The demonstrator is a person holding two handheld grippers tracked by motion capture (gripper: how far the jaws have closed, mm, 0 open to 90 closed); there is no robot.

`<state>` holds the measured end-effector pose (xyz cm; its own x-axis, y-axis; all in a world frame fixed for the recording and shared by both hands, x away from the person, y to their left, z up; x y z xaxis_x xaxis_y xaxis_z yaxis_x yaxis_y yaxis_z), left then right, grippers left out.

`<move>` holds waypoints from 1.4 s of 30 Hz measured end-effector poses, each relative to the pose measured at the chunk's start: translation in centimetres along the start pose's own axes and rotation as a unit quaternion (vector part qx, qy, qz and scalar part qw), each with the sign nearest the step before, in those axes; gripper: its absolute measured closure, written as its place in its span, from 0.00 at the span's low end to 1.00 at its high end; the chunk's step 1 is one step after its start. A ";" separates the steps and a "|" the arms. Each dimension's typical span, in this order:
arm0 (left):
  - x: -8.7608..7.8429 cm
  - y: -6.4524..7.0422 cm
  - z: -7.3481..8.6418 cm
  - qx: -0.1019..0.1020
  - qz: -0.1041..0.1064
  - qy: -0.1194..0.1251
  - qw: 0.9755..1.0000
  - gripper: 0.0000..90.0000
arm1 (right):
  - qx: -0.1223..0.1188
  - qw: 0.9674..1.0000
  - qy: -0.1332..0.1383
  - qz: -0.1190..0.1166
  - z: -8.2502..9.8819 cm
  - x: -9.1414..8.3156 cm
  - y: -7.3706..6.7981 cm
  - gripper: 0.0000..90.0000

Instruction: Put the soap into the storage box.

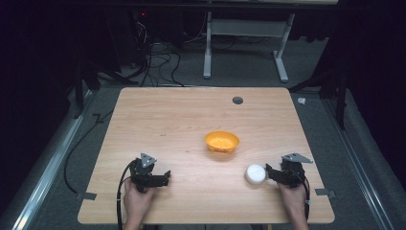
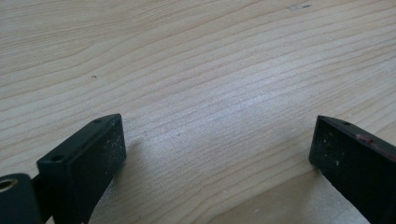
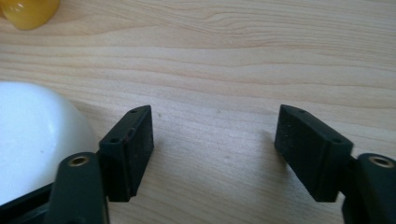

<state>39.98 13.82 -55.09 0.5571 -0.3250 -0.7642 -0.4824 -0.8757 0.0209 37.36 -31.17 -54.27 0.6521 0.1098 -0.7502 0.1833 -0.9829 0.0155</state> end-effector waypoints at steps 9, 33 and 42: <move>-0.1 0.1 0.1 0.002 0.002 0.003 1.000 0.07 | 0.020 1.000 0.007 -0.006 0.6 -1.1 0.2 0.35; -0.1 0.1 0.0 0.002 0.001 0.005 1.000 0.09 | 0.028 0.996 0.060 -0.056 1.0 -4.9 -1.3 0.32; -0.1 0.1 0.0 0.002 0.001 0.005 1.000 0.09 | -0.008 0.994 0.069 -0.087 0.6 -5.5 -4.2 0.26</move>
<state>39.85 13.83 -55.00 0.5628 -0.3305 -0.7577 -0.4863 -0.8736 0.0198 32.58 -27.72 -50.59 0.7039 0.2979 -0.6448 0.3125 -0.9451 -0.0955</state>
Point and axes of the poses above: each handheld gripper's, and its own axes: x roughly forward along the jaws, z roughly out of its underside, y roughly to its right, the point moved 6 cm from there along x, roughly forward along the jaws, and after that the axes turned 5 degrees about -y, right-handed, at the moved point
